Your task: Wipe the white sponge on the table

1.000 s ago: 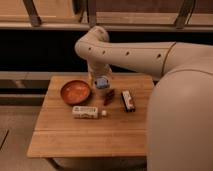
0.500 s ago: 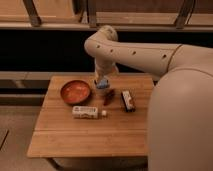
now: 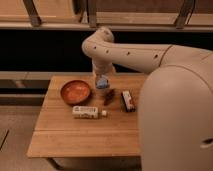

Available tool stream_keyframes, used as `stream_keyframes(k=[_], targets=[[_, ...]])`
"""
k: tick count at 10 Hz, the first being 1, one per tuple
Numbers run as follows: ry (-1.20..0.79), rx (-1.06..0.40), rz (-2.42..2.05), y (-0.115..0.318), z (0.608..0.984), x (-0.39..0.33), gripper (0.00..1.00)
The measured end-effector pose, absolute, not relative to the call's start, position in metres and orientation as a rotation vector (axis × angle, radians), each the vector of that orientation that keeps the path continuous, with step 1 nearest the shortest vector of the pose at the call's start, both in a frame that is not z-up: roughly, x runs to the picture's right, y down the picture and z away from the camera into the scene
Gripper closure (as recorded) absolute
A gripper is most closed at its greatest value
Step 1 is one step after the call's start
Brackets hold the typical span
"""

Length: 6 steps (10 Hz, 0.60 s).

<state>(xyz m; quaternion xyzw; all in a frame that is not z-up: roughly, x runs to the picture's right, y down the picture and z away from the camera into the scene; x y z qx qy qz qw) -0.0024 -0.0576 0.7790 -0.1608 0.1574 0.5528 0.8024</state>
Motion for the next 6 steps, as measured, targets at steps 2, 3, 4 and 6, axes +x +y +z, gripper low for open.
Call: stream_keyframes(k=[2,3,4,6], targets=[[0.347,-0.368,1.18,-0.052,0.798,-0.003,0.35],[0.361,-0.373,1.183,-0.049,0.806,0.001,0.35],[0.389,-0.387,1.188,-0.041,0.819,0.009,0.35],[0.41,-0.409,1.183,-0.034,0.833,0.012,0.35]])
